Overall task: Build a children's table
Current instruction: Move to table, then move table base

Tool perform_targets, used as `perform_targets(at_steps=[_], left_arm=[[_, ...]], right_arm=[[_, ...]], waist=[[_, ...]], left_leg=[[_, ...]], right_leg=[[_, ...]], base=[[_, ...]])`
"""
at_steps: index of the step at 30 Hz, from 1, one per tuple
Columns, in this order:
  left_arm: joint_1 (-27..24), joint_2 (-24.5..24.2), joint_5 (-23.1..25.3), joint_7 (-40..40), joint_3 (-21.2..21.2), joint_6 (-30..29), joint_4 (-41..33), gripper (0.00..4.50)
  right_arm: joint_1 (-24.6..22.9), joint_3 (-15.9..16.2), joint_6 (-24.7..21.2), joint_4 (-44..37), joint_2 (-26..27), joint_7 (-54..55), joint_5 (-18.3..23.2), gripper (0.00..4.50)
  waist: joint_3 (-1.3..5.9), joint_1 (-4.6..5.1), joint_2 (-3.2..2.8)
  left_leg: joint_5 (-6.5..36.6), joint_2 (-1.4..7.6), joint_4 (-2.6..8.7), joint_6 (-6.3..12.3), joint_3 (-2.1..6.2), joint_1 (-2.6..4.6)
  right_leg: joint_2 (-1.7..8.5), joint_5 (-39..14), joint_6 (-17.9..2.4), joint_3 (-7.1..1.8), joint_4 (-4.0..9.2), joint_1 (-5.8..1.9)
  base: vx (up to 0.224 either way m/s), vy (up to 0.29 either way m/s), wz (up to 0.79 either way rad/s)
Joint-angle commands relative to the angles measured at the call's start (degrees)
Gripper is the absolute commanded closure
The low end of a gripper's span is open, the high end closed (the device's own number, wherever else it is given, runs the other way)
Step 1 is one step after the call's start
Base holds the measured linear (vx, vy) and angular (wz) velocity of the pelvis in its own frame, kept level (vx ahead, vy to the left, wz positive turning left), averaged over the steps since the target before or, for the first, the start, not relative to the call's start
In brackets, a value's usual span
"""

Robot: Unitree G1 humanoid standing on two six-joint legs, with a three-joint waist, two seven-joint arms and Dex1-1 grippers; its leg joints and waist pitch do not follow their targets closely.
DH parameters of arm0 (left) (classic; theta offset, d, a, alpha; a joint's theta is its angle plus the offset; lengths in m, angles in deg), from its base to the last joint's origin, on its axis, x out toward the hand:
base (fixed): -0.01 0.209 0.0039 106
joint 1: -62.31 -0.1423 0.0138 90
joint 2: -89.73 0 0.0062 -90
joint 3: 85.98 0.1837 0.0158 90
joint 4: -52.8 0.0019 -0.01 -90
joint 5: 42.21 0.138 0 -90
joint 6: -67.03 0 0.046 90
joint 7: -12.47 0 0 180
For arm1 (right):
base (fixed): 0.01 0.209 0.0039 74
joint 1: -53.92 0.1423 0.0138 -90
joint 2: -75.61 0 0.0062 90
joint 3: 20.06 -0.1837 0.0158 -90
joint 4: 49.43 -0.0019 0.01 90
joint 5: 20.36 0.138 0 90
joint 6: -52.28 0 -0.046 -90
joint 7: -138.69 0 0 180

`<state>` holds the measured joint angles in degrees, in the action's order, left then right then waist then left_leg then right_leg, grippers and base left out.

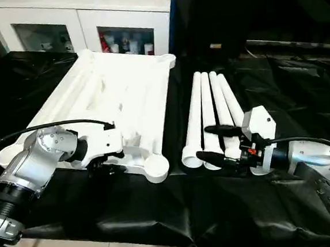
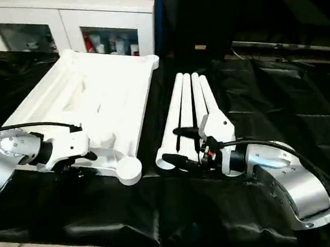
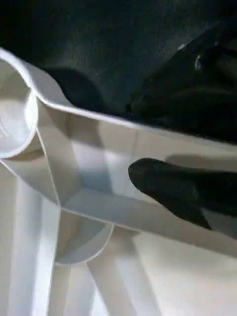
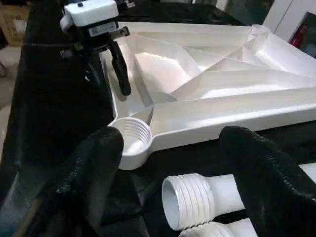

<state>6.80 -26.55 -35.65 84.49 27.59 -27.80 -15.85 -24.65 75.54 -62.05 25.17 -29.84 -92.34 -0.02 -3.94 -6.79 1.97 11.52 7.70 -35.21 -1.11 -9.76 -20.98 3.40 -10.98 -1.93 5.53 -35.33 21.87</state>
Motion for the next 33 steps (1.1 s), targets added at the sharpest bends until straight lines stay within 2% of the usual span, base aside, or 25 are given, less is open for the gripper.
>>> perform_targets(at_steps=[1, 4, 6, 13, 15, 18, 19, 24, 33], left_arm=[[1.2, 0.6, -0.1, 0.5, 0.1, -0.6, 0.4, 3.15], [1.0, 0.9, -0.7, 0.4, -0.3, -1.4, 0.6, 3.23], [1.2, 1.2, -0.6, 0.7, -0.4, -0.8, 1.4, 3.58], [1.0, 1.5, 0.1, 0.7, -0.3, 0.2, 2.5, 4.13], [1.0, 1.6, 1.1, -0.4, 0.1, 1.4, 3.7, 4.25], [1.1, 1.9, 1.5, -1.7, -0.2, 2.1, 4.4, 4.33], [1.1, 1.9, 1.5, -1.8, -0.4, 2.2, 4.5, 4.33], [2.4, 1.7, 2.1, -3.8, -1.7, 3.3, 6.1, 4.5], [2.4, -0.6, 2.7, -4.3, -3.3, 4.4, 7.1, 4.5]], right_arm=[[0.4, 0.2, 0.1, -0.7, -0.4, 0.4, -0.4, 0.62], [0.2, 0.4, 0.0, -1.1, -0.3, 0.5, -0.4, 0.62], [-0.4, 1.2, -0.3, -2.0, -0.5, -0.1, 0.2, 0.62], [-0.8, 1.8, -0.8, -2.7, -0.7, -1.1, 0.6, 0.62], [-0.9, 1.9, -0.8, -2.8, -0.7, -1.2, 0.5, 0.62], [-0.9, 1.7, -0.7, -2.8, -0.4, -0.9, 0.6, 0.62], [-1.0, 1.7, -0.6, -2.9, -0.4, -0.9, 0.7, 0.62], [-1.1, 1.8, -0.4, -3.0, -0.5, -0.5, 0.7, 0.62], [-1.5, 1.8, 0.1, -3.2, -0.4, -0.2, 0.1, 0.62]], waist=[[3.5, -0.26, -0.82], [3.57, -0.37, -0.96], [3.62, -0.43, -0.95], [3.62, -0.61, -0.97], [3.63, -0.57, -1.12], [3.66, -0.33, -1.01], [3.64, -0.07, -0.91], [3.6, 0.06, -0.96], [3.74, 0.17, -1.07]], left_leg=[[14.9, 6.75, 5.47, -1.72, 2.99, 1.21], [14.7, 6.73, 5.45, -1.74, 3.02, 1.17], [14.0, 6.72, 5.39, -1.38, 2.98, 1.09], [14.8, 6.79, 5.48, -1.53, 3.04, 1.15], [14.6, 6.83, 5.56, -1.65, 3.18, 0.96], [14.8, 6.74, 5.5, -1.66, 3.17, 0.96], [14.2, 6.66, 5.46, -1.4, 3.19, 0.68], [14.5, 6.56, 5.38, -1.18, 3.1, 0.97], [13.6, 6.66, 5.39, -1.05, 3.03, 0.97]], right_leg=[[7.97, -16.9, -10.2, -4.85, 4.72, -1.96], [8.0, -16.3, -10.5, -4.83, 4.61, -2.06], [8.02, -15.5, -10.4, -4.83, 4.65, -2.13], [8.0, -15.7, -10.2, -4.83, 4.63, -2.15], [7.98, -15.2, -10.2, -4.78, 4.51, -2.26], [8.08, -15.2, -10.2, -4.82, 4.58, -2.3], [8.1, -15.2, -10.3, -4.8, 4.58, -2.55], [8.01, -17.0, -10.0, -4.78, 4.87, -2.36], [7.77, -13.6, -10.9, -4.74, 4.46, -2.32]], base=[[0.0, 0.0, 0.0], [0.0, 0.0, 0.0], [0.0, 0.0, 0.0], [0.0, 0.0, 0.0], [0.0, 0.0, 0.0], [0.0, 0.0, 0.0], [0.0, 0.0, 0.0], [0.0, 0.0, 0.0], [0.0, 0.0, 0.0]])
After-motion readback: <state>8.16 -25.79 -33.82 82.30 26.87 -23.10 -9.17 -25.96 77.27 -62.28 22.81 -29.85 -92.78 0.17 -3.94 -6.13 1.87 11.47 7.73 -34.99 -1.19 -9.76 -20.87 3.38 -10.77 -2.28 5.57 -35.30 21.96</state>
